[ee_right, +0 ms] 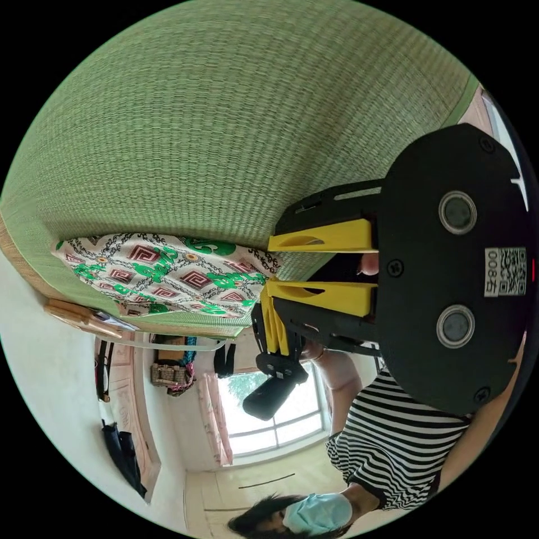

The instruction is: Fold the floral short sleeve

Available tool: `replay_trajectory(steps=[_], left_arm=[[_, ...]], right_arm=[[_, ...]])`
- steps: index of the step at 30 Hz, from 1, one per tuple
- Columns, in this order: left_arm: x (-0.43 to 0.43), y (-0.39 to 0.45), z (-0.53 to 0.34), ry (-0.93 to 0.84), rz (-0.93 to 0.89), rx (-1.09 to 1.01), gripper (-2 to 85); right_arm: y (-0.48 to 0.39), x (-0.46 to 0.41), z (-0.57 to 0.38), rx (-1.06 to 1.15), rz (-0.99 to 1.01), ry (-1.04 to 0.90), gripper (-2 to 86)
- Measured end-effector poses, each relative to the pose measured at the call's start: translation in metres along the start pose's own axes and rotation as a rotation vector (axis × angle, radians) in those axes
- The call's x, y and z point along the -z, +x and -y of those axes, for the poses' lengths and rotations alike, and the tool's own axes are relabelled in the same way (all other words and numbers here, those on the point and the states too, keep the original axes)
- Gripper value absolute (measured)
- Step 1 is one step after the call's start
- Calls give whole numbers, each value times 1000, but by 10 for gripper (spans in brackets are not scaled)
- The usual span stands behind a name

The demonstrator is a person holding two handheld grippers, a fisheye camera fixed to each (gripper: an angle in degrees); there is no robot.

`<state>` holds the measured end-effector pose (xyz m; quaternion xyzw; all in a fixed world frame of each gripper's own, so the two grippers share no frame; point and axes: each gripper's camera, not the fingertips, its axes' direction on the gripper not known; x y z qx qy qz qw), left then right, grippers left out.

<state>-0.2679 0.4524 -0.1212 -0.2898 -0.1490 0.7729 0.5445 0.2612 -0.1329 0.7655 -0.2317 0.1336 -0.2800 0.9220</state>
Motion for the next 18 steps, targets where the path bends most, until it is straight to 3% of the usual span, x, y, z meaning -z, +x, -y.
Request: replay_trajectory(steps=[5, 8, 18], left_arm=[[13, -37, -7, 36, -35, 38, 15], [40, -84, -34, 128, -163, 177, 32], [31, -259, -206, 572, -797, 927, 111]], right_arm=[[-30, 1, -7, -35, -16, -4, 34], [-56, 9, -20, -27, 2, 9, 25], [-191, 51, -60, 86, 120, 58, 16]])
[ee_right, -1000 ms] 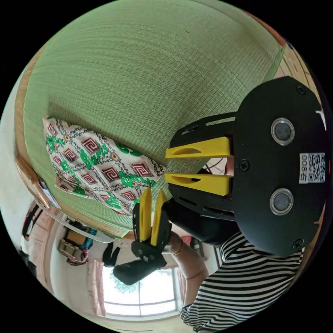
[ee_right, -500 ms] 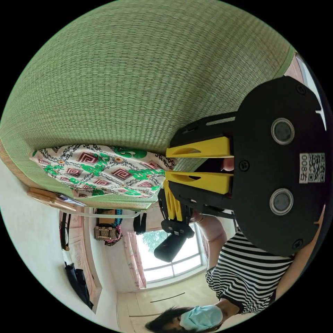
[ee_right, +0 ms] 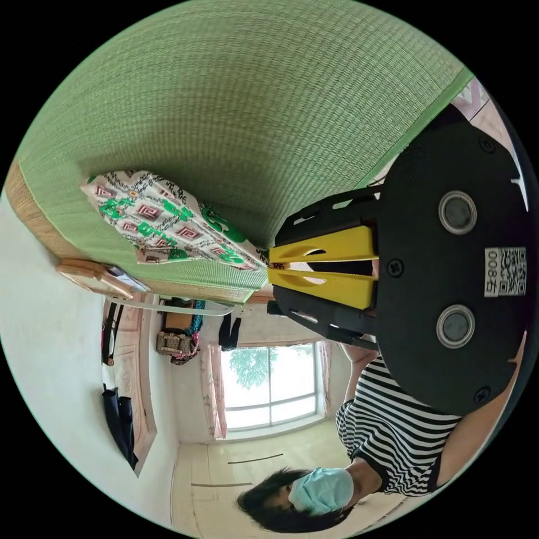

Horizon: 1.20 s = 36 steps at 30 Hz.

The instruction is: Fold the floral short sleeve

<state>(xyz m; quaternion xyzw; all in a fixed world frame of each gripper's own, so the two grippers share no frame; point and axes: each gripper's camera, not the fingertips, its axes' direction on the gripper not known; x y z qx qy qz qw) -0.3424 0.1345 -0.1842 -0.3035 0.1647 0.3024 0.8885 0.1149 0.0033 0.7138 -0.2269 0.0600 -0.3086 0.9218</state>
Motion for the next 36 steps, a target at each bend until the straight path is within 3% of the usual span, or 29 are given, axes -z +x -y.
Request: replay_trajectory(steps=[11, 17, 27, 36], left_arm=[[5, -64, 68, 95, -172, 226, 117], [-1, -95, 105, 148, -184, 260, 59], [-12, -86, 125, 103, -131, 34, 26], [-65, -80, 142, 13, -192, -178, 23]], right_arm=[[-144, -1, -34, 58, -9, 26, 16], [-221, -5, -66, 80, -34, 27, 15], [-315, 11, -172, 47, -15, 77, 14], [-429, 40, -287, 115, 59, 179, 16]])
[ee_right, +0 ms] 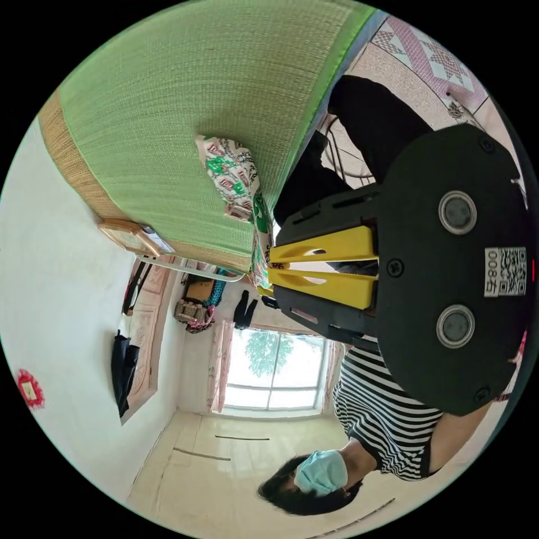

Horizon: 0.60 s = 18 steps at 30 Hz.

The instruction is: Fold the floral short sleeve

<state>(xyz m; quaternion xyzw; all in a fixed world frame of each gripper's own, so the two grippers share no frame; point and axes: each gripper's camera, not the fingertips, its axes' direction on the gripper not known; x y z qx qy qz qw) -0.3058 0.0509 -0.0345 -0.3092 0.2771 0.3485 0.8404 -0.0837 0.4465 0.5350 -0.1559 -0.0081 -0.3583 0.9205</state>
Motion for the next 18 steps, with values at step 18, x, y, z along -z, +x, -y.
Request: replay_trajectory(steps=[18], left_arm=[[-329, -133, 211, -293, -59, -237, 22]], right_arm=[[-170, 174, 20, 131, -46, 352, 15]])
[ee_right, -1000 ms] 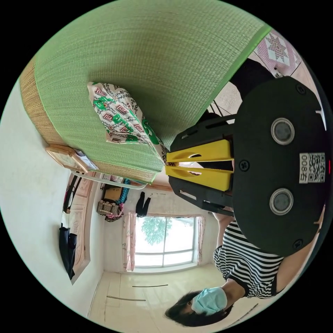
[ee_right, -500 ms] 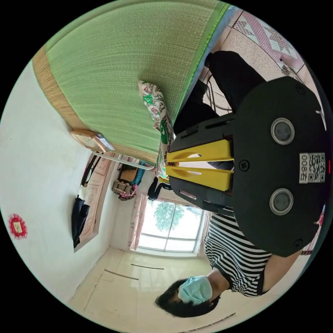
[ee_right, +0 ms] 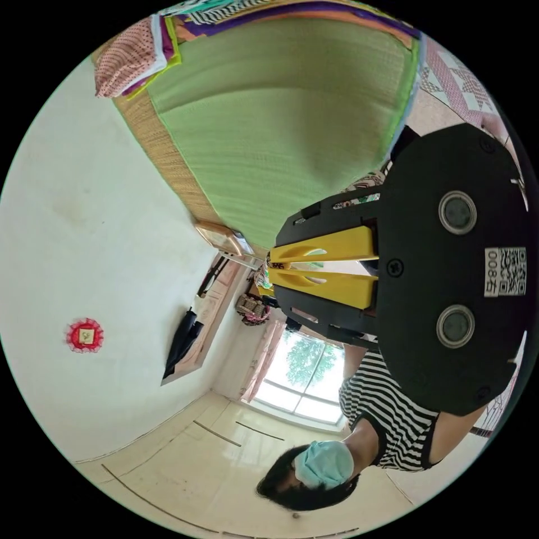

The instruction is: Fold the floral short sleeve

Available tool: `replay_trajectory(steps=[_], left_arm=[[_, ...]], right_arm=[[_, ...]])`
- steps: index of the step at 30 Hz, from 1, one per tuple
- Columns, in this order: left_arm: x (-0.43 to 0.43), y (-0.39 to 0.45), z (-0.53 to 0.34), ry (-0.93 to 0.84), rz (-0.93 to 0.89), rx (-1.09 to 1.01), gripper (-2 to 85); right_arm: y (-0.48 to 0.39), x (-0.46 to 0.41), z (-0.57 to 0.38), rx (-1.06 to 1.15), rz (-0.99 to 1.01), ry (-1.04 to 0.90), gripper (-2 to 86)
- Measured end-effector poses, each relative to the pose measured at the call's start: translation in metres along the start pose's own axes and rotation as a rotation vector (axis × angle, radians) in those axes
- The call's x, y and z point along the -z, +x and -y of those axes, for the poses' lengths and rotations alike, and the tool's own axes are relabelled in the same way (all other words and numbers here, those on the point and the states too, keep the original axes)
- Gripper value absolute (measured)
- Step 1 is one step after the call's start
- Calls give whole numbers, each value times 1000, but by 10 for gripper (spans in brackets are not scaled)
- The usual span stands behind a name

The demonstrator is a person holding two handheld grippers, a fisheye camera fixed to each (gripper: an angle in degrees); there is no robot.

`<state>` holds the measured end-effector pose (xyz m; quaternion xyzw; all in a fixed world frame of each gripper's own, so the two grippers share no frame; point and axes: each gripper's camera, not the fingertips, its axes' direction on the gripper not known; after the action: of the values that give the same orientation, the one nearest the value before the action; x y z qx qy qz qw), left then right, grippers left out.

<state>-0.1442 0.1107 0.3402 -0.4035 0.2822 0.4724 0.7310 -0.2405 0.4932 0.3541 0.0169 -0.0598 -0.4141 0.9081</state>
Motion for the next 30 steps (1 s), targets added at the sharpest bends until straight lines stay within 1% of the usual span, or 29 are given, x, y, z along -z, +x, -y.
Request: replay_trajectory(steps=[2, 4, 5, 6, 7, 9, 10, 12, 15, 17, 20, 22, 23, 24, 25, 27, 30], left_arm=[[-40, -36, 51, -18, 0, -16, 22], [-97, -78, 128, -42, -5, -58, 22], [-111, -88, 148, -42, -9, -68, 22], [-139, -104, 187, -39, -16, -95, 22], [-167, -116, 225, -44, -24, -129, 22], [-207, -129, 280, -41, -22, -184, 22], [-235, -136, 314, -43, -19, -223, 22], [-275, -147, 357, -51, -23, -265, 22], [-341, -175, 405, -80, 2, -329, 23], [-380, -204, 419, -117, 30, -350, 23], [-445, -283, 420, -203, 77, -313, 23], [-495, -368, 405, -291, 137, -230, 24], [-506, -389, 400, -318, 156, -210, 24], [-527, -433, 389, -375, 198, -161, 25], [-543, -474, 377, -427, 232, -109, 25], [-557, -522, 363, -482, 251, -54, 27], [-562, -563, 350, -501, 226, -33, 31]], right_arm=[[6, 17, 46, 5, -31, 26, 15], [9, 34, 101, 24, -75, 46, 15], [11, 47, 140, 40, -103, 60, 15], [11, 61, 183, 58, -122, 75, 15], [11, 69, 205, 68, -131, 84, 15], [6, 99, 293, 107, -164, 119, 15], [4, 107, 314, 112, -171, 126, 15], [-3, 138, 389, 127, -233, 156, 15], [-2, 171, 454, 111, -341, 173, 15], [11, 186, 477, 76, -413, 168, 15], [61, 201, 492, -20, -537, 125, 15], [106, 205, 489, -105, -597, 96, 14], [142, 207, 484, -173, -619, 76, 13], [179, 207, 477, -246, -651, 54, 12], [196, 206, 473, -284, -670, 38, 11], [257, 197, 460, -411, -741, -50, 7], [287, 188, 459, -435, -834, -90, 3]])
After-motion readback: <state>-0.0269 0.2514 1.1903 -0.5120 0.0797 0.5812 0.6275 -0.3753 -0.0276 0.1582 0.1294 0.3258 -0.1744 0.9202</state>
